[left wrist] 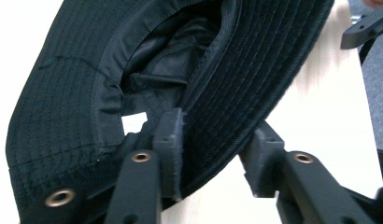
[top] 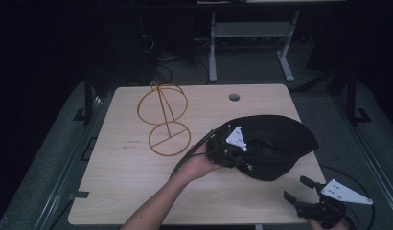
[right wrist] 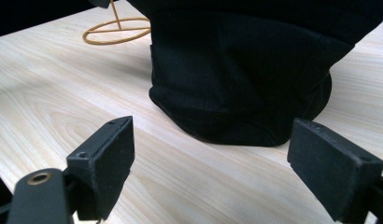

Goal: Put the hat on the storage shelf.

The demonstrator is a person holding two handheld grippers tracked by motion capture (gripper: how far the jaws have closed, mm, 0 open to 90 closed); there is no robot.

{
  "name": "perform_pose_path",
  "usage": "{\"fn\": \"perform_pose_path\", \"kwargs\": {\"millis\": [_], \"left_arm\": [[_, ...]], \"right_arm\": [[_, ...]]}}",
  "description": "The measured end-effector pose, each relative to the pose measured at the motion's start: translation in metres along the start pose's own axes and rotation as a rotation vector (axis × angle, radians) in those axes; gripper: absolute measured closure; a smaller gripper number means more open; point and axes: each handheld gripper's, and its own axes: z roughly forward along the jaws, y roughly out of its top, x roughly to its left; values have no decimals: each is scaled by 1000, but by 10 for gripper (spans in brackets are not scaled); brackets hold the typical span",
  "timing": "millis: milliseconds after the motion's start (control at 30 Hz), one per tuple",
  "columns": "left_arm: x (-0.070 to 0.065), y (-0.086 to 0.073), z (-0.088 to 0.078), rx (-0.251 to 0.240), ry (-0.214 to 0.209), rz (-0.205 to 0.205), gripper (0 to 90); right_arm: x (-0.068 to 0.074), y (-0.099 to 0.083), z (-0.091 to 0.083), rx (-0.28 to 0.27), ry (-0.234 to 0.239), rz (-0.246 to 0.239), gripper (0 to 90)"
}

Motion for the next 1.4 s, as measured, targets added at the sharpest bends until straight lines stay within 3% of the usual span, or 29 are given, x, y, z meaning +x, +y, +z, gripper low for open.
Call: {"fn": "perform_pose_path", "kwargs": {"millis": [167,300,433,667,933,1167,1400], "left_arm": [[-2,-4,-5,-30,-12,0,769],[-3,-9,-8,-54,-26,-44,817],[-3,-11,-14,-80,-31,-57,845],[4,-14,-29,-163,-60,-149,855],[12,-15,-43,-252,-91,-225,857],[16,-15,-47,-286,-113,-255,859],[17,-13,-46,-305,-131,-255,858]], "right_arm": [[3,2,0,-14,-11,-1,145],[9,5,5,-10,-23,-22,145],[17,10,12,-7,-9,-37,145],[24,17,24,14,20,-51,144],[24,25,31,-22,35,-29,144],[21,30,40,-31,52,-26,144],[18,37,47,-37,59,-32,141]]}}
